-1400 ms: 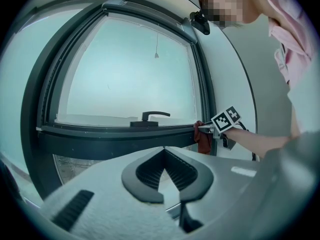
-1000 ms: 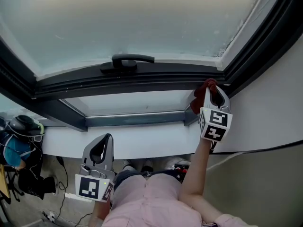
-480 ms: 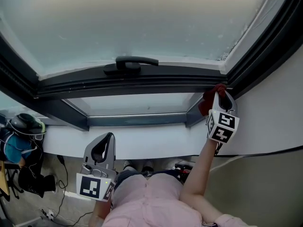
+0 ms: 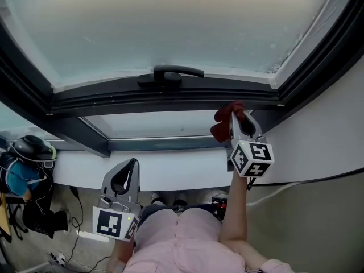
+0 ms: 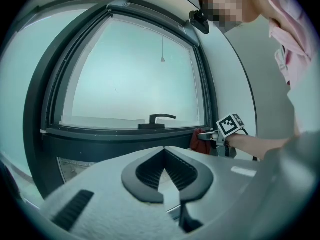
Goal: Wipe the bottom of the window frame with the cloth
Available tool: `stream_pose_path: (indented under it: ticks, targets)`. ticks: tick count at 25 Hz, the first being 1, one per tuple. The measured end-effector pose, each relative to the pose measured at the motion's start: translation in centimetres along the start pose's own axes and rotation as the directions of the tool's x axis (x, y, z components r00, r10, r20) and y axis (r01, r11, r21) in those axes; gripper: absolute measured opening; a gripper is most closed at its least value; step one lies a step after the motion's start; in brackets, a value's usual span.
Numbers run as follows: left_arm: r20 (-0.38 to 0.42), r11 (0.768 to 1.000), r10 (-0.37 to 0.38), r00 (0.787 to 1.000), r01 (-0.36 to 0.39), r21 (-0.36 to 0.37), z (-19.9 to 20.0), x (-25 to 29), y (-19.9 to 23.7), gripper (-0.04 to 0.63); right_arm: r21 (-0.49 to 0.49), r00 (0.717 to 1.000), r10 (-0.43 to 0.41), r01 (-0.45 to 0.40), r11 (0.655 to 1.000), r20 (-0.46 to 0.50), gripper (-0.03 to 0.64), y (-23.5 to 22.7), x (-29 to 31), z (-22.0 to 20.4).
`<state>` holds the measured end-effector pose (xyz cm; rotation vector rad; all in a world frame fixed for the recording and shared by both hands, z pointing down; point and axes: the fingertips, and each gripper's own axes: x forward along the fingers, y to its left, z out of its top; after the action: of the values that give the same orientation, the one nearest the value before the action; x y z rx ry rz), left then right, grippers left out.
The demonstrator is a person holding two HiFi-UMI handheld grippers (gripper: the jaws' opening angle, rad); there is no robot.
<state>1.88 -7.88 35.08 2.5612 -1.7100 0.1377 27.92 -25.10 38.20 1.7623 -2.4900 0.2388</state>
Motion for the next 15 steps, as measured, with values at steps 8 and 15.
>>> stream_pose_path:
  ticks: [8, 15]
  targets:
    - [0.011, 0.998, 0.058, 0.998, -0.058, 0.007, 0.5, -3.3, 4.4, -0.002, -0.072, 0.961, 0.277, -0.277, 0.958, -0.009, 0.063, 16.0, 3.8, -0.2]
    - [0.002, 0.991, 0.130, 0.991, -0.130, 0.004, 0.3, -6.4, 8.8, -0.002, -0.095, 0.959, 0.280, -0.282, 0.955, -0.034, 0.063, 19.7, 6.1, -1.2]
